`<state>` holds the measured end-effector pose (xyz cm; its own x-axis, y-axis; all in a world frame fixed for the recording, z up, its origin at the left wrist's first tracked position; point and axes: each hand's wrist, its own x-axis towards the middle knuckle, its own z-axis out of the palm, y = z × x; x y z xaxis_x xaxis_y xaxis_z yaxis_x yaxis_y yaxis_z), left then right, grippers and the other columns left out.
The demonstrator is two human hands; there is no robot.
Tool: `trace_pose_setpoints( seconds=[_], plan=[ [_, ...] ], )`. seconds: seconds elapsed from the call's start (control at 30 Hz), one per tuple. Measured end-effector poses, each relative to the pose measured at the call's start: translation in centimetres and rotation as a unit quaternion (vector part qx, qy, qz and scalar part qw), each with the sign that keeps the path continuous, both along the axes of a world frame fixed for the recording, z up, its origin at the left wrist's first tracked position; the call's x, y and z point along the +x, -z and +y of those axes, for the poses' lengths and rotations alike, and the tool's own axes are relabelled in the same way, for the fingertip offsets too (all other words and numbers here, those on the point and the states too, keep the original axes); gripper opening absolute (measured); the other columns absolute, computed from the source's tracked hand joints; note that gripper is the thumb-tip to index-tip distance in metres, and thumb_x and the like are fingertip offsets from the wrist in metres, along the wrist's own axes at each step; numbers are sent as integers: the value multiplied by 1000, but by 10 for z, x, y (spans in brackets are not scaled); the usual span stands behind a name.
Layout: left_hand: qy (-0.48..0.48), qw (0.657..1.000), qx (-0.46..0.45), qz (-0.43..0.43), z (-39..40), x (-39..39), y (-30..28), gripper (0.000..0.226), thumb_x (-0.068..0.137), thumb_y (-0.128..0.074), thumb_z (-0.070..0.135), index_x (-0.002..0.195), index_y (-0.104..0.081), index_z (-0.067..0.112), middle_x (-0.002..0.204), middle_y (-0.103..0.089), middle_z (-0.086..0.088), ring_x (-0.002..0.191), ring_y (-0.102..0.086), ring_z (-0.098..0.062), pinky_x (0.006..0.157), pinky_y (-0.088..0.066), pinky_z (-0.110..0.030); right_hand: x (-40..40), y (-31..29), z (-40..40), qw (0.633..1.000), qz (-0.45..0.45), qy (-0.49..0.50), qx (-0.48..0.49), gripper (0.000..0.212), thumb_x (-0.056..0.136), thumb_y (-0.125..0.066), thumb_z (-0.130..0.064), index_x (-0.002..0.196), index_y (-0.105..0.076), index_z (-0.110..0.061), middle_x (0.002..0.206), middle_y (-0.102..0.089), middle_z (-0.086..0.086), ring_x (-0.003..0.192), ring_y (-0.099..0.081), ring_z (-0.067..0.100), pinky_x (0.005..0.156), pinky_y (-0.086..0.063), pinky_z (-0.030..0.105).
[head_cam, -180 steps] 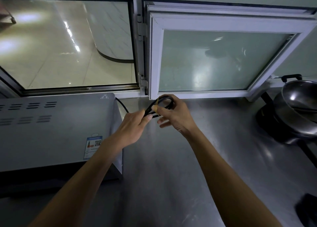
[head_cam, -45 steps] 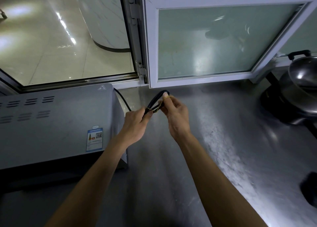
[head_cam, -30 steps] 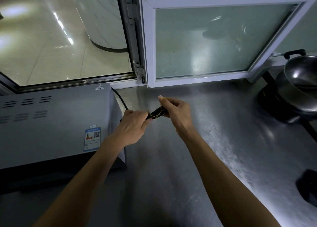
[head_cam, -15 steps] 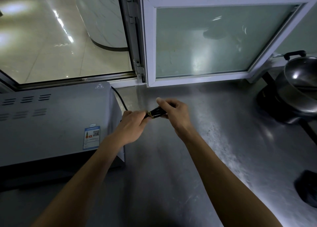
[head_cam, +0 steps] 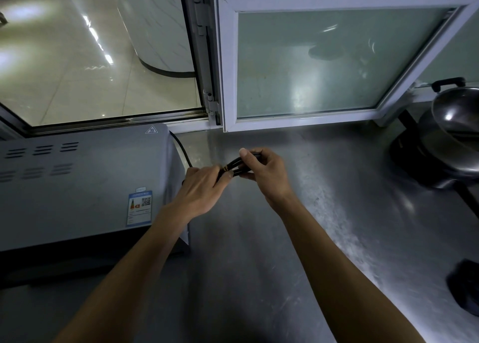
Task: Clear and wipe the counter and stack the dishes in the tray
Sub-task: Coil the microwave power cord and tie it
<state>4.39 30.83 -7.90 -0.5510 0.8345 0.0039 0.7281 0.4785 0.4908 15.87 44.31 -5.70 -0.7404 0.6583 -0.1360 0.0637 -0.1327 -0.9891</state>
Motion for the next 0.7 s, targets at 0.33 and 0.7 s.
trace_pose_setpoints(
  seconds=[0.33, 0.7],
  plan=[
    [-29, 997, -18, 66, 10, 6, 7, 34, 102, -29, 37, 77, -47, 22, 58, -51, 1, 50, -48, -13, 71, -34, -36, 9, 7, 0, 1000, 14, 15, -6, 31, 91, -70, -30, 100, -65, -1, 94, -73, 14, 89, -73, 23, 83, -61, 43],
    [6, 992, -43, 119, 15, 8, 28, 21, 103, -33, 36, 92, -45, 22, 81, -49, 5, 74, -48, -16, 95, -38, -39, 36, 35, 16, 997, -16, -12, 77, 23, 89, -72, -34, 93, -69, -12, 93, -68, 11, 92, -67, 28, 86, -57, 45]
  ],
)
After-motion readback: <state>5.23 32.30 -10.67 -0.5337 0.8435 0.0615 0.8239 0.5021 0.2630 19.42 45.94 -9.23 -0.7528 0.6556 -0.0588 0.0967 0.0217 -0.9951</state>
